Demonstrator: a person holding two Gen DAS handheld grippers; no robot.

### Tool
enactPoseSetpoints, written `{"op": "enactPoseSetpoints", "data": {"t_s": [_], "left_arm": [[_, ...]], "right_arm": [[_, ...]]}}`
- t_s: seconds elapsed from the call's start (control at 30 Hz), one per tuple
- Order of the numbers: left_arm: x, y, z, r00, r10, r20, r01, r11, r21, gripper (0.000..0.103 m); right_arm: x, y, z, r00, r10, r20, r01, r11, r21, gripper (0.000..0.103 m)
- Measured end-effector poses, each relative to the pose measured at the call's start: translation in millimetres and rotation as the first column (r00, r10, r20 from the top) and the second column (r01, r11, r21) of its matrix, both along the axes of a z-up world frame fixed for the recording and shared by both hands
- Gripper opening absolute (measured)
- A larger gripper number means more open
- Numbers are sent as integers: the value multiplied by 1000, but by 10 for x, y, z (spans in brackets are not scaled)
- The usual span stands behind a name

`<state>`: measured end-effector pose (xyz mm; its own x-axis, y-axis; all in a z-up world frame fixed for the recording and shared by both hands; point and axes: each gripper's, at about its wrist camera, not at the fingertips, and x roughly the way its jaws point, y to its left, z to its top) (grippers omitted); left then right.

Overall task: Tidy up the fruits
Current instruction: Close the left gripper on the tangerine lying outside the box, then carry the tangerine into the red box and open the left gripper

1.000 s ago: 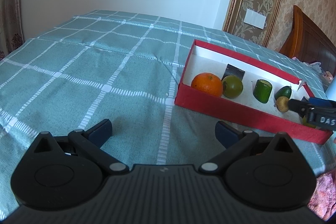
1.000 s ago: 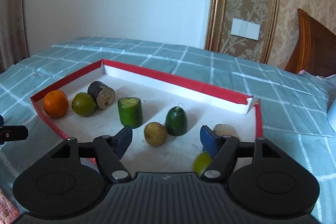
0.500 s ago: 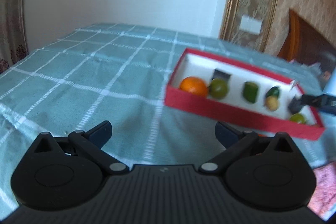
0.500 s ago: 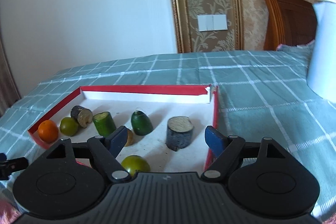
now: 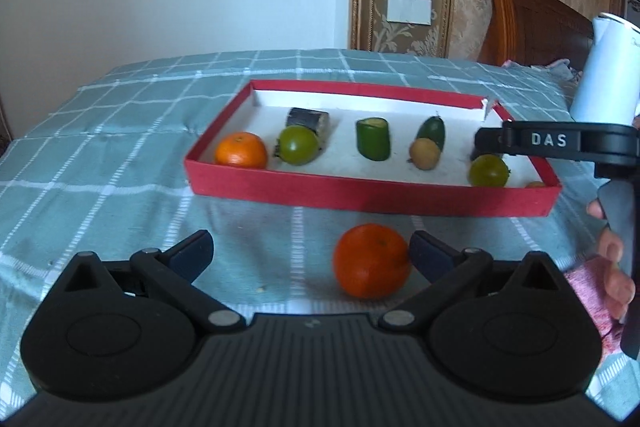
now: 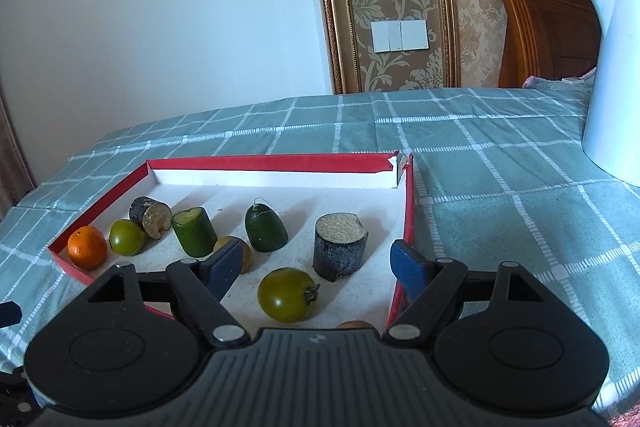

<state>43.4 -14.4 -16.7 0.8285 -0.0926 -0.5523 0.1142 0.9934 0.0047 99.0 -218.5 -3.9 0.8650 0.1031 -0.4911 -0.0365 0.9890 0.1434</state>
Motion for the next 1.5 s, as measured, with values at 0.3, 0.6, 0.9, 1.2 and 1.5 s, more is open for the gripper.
{"op": "enactPoseSetpoints", "data": {"t_s": [0.3, 0.6, 0.9, 1.2, 1.5], "left_arm": [[31, -88, -85, 1000, -5, 14, 5, 999, 35, 103], [68, -216, -182, 1000, -18, -14, 20, 993, 116, 92], [42, -202, -181, 999, -51, -12, 52, 997, 65, 62], [-14, -301, -175, 997, -78, 1, 78, 993, 88, 42], [-57, -329, -155, 996, -84, 15, 82, 988, 128, 41]], "right_arm": [[-12, 3, 8, 1000, 6, -3, -6, 1000, 4, 85], [-10, 22, 3, 1000, 8, -8, -8, 1000, -2, 85], [-9, 29, -4, 1000, 8, -8, -8, 1000, -8, 85], [-9, 26, -9, 1000, 9, -8, -9, 1000, -14, 85], [-12, 16, -18, 1000, 15, -13, -15, 1000, -22, 85]]}}
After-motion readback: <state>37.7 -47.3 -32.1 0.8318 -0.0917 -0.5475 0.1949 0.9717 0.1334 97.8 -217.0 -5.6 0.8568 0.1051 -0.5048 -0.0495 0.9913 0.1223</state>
